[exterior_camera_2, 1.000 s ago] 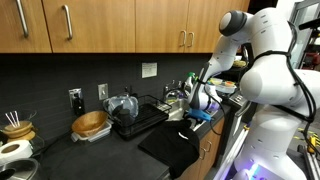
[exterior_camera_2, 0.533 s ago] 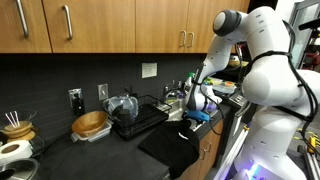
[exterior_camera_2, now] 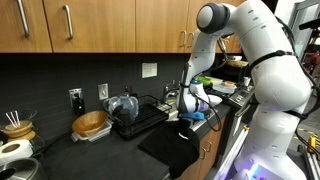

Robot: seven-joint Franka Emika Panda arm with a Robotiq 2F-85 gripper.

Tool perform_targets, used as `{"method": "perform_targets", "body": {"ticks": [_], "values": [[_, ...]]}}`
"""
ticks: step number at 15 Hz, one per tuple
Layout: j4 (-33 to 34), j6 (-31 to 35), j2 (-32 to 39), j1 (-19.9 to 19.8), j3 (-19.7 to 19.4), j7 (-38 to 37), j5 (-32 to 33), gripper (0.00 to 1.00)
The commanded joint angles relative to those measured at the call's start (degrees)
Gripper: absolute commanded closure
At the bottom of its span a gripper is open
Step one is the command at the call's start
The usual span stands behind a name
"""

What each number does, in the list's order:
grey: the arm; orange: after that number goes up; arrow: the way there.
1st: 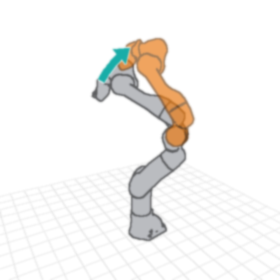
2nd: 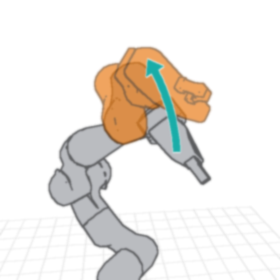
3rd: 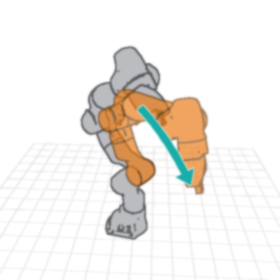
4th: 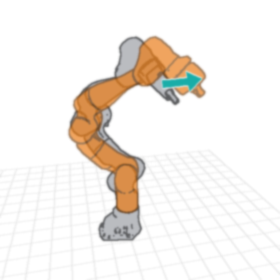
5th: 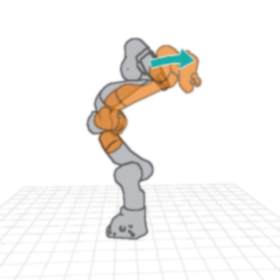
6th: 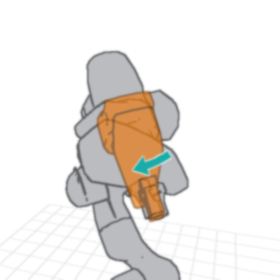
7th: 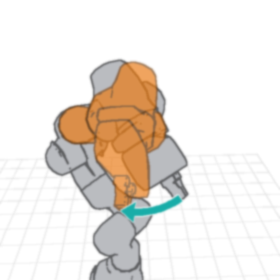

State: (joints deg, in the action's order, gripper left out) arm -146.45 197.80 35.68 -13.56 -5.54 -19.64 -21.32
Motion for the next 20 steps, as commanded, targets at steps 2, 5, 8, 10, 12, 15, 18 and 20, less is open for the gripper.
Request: {"method": "perform_targets", "body": {"ticks": [2,5,8,10,12,15,18,20], "values": [[-2.0,0.1,-0.3,12.1,-6.0,0.0,-5.7,0.00],[-2.5,-1.2,-0.1,15.9,-8.0,-0.3,-8.3,0.00],[-3.1,-1.6,0.2,18.2,-9.6,-0.4,-9.7,0.00],[-3.4,-1.8,0.5,19.7,-10.7,-0.2,-10.2,0.00],[-4.0,-2.0,0.2,20.5,-11.1,0.3,-9.5,0.00],[-5.4,0.7,-0.3,23.7,-11.1,0.4,-9.9,0.00],[-5.0,0.2,-0.3,27.9,-13.3,1.6,-10.8,0.00],[-4.8,0.2,-0.4,31.1,-15.0,1.9,-11.7,0.00]]}}
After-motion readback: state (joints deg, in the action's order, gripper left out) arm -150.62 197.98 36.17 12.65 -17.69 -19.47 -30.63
